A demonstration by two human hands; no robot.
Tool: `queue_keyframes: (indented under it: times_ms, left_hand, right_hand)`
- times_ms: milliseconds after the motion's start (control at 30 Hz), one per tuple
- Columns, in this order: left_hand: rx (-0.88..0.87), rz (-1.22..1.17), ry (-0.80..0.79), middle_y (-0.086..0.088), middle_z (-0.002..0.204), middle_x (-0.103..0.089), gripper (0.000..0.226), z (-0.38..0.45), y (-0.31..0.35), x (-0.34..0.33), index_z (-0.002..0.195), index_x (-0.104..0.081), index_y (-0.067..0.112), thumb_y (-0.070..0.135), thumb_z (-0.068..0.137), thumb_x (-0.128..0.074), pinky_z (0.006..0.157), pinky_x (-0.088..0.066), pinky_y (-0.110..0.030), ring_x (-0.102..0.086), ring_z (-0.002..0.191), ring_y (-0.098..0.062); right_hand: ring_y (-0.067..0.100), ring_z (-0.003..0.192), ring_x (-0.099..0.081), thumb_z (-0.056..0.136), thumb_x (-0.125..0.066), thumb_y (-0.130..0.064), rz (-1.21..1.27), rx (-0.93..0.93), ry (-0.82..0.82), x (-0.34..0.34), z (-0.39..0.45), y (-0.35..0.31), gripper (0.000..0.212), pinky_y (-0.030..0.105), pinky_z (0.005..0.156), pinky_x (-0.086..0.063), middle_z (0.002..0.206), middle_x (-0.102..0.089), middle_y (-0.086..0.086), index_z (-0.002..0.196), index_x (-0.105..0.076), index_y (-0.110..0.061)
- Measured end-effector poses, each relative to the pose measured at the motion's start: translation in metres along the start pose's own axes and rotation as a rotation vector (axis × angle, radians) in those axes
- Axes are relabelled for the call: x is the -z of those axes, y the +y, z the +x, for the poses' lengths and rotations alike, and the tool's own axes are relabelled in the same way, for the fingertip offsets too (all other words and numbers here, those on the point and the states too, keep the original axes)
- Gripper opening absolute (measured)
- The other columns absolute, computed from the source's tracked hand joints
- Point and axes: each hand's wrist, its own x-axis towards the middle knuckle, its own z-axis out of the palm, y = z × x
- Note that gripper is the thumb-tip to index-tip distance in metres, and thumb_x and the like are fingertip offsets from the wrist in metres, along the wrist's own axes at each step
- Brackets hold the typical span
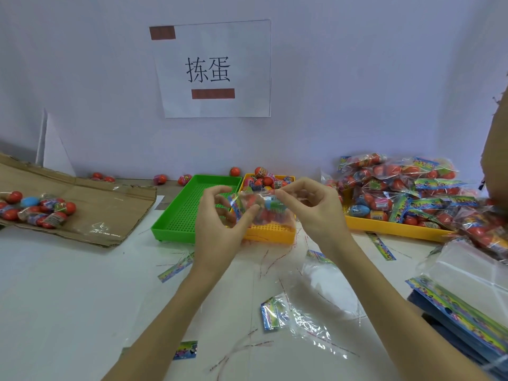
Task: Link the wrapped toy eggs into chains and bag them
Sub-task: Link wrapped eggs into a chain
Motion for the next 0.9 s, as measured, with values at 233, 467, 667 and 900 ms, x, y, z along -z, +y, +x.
queue_keyframes:
  times_ms: [233,467,667,900]
  left_hand:
    - [0.56,-0.488,-0.347,-0.025,0.096,-0.077,0.066,0.004,0.007,0.003,0.094,-0.075,-0.002,0.062,0.09,-0.058,0.077,-0.066,-0.038,-0.077,0.085,-0.035]
    - [0.573,-0.522,-0.278,-0.022,0.111,-0.076,0.027,0.006,-0.003,0.006,0.118,-0.07,0.003,0.021,0.098,-0.07,0.095,-0.058,-0.049,-0.075,0.087,-0.023]
    - [0.505,-0.522,-0.34,-0.024,0.121,-0.074,0.028,0.008,0.002,0.009,0.129,-0.065,0.004,0.011,0.101,-0.063,0.083,-0.064,-0.037,-0.073,0.099,-0.03]
    - [0.494,-0.515,-0.261,-0.023,0.109,-0.077,0.031,0.009,-0.007,0.008,0.126,-0.07,0.001,0.009,0.097,-0.069,0.087,-0.063,-0.032,-0.076,0.093,-0.025]
  right_hand:
    - [0.02,0.088,-0.058,0.084,-0.085,-0.014,-0.346,0.42,-0.097,-0.02,-0.01,0.006,0.005,0.028,0.072,-0.048,0.095,-0.062,0.005,0.085,-0.082,-0.011]
    - [0.014,0.078,-0.059,0.097,-0.07,-0.016,-0.267,0.374,-0.193,-0.028,-0.016,0.0,0.015,0.023,0.068,-0.047,0.09,-0.065,0.002,0.087,-0.079,-0.009]
    - [0.007,0.09,-0.063,0.094,-0.069,-0.048,-0.294,-0.022,0.101,-0.019,-0.004,0.004,0.033,0.018,0.076,-0.053,0.103,-0.064,-0.005,0.118,-0.065,-0.026]
    - [0.037,0.084,-0.066,0.092,-0.069,-0.047,0.184,-0.379,-0.054,-0.001,0.002,0.008,0.036,0.057,0.09,-0.057,0.098,-0.073,0.025,0.099,-0.081,-0.014]
